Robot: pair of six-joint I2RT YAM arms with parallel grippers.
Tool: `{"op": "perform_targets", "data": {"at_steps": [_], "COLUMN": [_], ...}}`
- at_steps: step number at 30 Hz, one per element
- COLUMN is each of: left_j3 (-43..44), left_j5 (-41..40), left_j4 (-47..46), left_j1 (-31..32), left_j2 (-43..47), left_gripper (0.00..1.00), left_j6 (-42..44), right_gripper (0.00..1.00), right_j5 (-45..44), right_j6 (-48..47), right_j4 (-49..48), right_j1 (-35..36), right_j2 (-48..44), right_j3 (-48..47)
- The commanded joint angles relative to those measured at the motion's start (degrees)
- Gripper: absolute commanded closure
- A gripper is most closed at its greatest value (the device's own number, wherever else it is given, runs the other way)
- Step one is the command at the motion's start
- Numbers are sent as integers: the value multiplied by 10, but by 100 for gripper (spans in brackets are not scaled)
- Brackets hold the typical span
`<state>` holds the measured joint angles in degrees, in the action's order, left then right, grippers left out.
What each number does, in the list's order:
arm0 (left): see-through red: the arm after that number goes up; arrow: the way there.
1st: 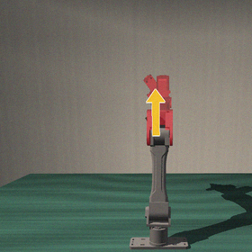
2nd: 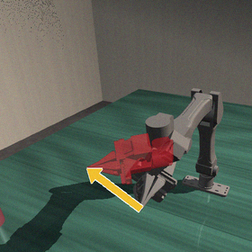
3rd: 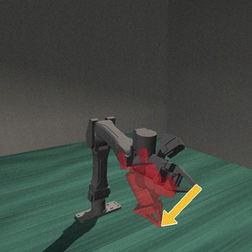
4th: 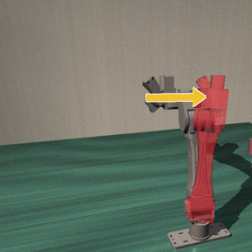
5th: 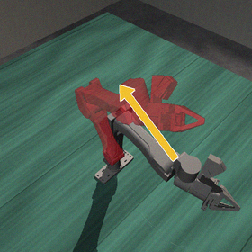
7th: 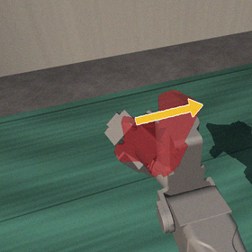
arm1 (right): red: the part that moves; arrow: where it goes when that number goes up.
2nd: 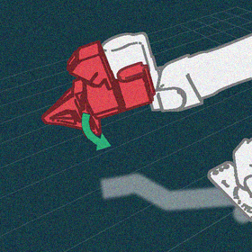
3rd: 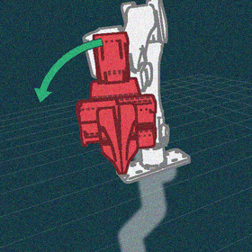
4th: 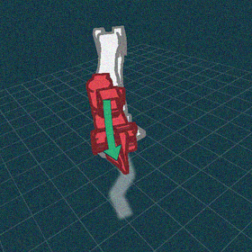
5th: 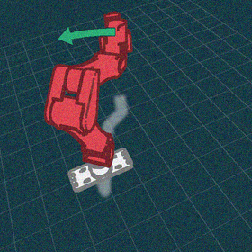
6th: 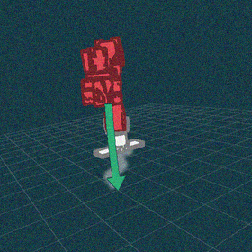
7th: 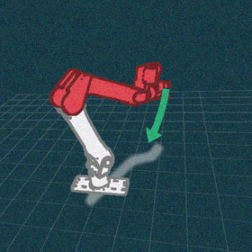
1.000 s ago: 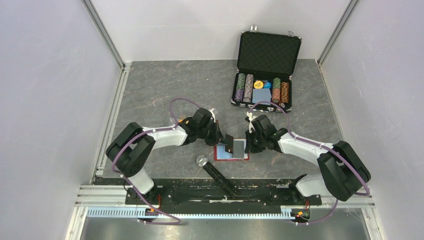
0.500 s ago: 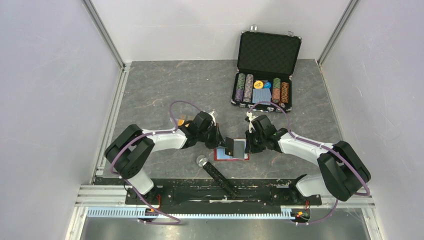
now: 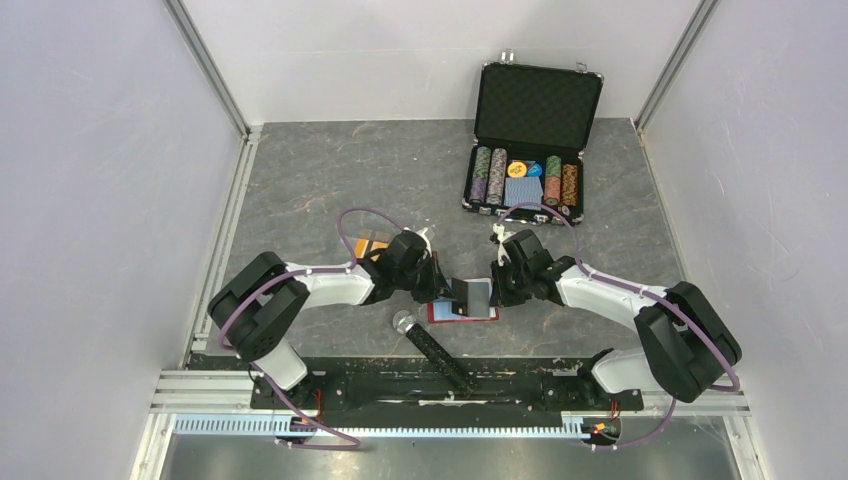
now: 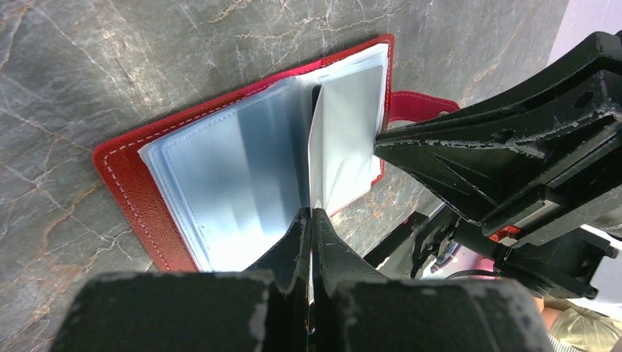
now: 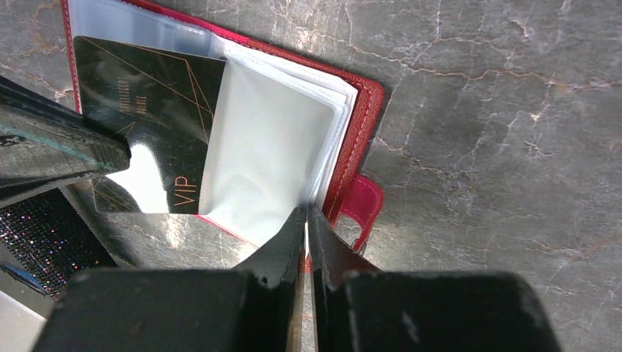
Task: Put the credit cards into the card holder
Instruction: Insert the credit card into the card holder.
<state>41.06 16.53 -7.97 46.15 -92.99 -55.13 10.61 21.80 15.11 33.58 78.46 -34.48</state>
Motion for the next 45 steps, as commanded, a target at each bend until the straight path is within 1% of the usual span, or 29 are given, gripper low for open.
{"op": "perform_targets", "data": {"at_steps": [1, 8, 14, 15, 24, 27, 32, 35, 37, 42, 45], "left_j3": [9, 8, 2, 1, 5, 7, 24, 34, 40, 54, 63], "left_j5": [-5, -1, -19, -22, -41, -45, -57, -60, -60, -61, -67], "left_j4": [-12, -29, -35, -35, -26, -20, 2, 12, 15, 31, 46], "left_j1": [6, 6, 7, 8, 13, 15, 23, 26, 29, 34, 38], "left_j2": [-17, -34, -39, -40, -53, -54, -57, -62, -67, -80, -86], "left_gripper": [98, 98, 98, 98, 98, 98, 98, 98, 98, 97, 94], "left_j6": [-14, -26, -49, -55, -66, -67, -61, -58, -57, -56, -55], "right_gripper": [94, 93, 87, 83, 61, 56, 57, 62, 64, 77, 81], "right_j5": [3, 5, 3, 1, -15, -19, -18, -15, 2, 40, 51], "right_j6": [-6, -4, 9, 10, 18, 13, 9, 8, 9, 17, 18], "right_j4": [-4, -7, -16, -15, -2, 4, 2, -5, -20, -53, -60], "right_j1": [2, 3, 1, 0, -24, -37, -50, -54, -58, -69, -74], "right_j2": [5, 0, -23, -28, -66, -66, -49, -43, -42, -42, -44], "right_j3": [0, -2, 2, 2, 10, 17, 36, 44, 53, 74, 81]}}
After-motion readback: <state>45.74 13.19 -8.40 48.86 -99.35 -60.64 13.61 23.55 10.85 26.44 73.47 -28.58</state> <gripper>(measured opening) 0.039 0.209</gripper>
